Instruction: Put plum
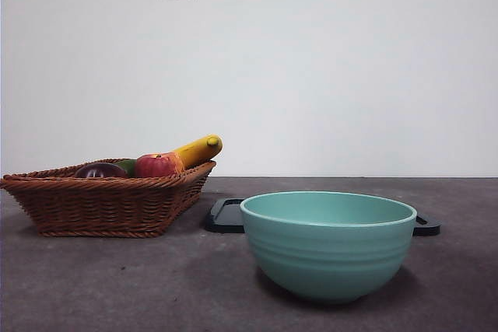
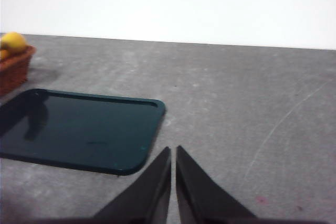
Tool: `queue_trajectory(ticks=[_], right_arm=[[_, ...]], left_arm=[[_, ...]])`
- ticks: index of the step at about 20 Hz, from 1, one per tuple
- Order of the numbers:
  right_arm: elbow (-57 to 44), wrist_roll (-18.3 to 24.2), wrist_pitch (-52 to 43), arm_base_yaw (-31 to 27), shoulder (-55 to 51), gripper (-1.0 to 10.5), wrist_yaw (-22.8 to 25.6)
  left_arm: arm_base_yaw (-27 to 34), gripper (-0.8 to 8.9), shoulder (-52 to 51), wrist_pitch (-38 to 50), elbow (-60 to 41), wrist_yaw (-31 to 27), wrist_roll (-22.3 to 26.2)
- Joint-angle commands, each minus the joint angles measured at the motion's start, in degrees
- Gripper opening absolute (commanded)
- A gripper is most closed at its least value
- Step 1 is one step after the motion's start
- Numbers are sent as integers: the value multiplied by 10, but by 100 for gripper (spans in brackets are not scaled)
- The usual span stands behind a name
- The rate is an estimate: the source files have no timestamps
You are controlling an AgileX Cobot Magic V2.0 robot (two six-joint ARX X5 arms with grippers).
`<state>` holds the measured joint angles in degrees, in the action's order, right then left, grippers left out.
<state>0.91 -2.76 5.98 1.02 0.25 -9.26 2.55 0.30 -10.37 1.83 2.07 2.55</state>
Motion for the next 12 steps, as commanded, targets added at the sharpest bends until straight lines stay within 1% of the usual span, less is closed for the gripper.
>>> queue_trajectory(ticks=[1, 3, 4, 7, 12], right_arm=[[-1, -54, -12, 1, 0, 5, -2], [-1, -75, -12, 1, 0, 5, 2], [-1, -82, -11, 1, 0, 5, 3], [-1, -111, -12, 0, 0, 5, 3], [8, -156, -12, 0, 0, 5, 3]], left_arm=[[0, 8, -1, 0, -11, 2, -119], [0, 8, -1, 0, -11, 2, -174], [0, 8, -1, 0, -11, 2, -193], [0, 7, -1, 0, -11, 4, -209], [0, 7, -1, -8, 10, 37, -240]])
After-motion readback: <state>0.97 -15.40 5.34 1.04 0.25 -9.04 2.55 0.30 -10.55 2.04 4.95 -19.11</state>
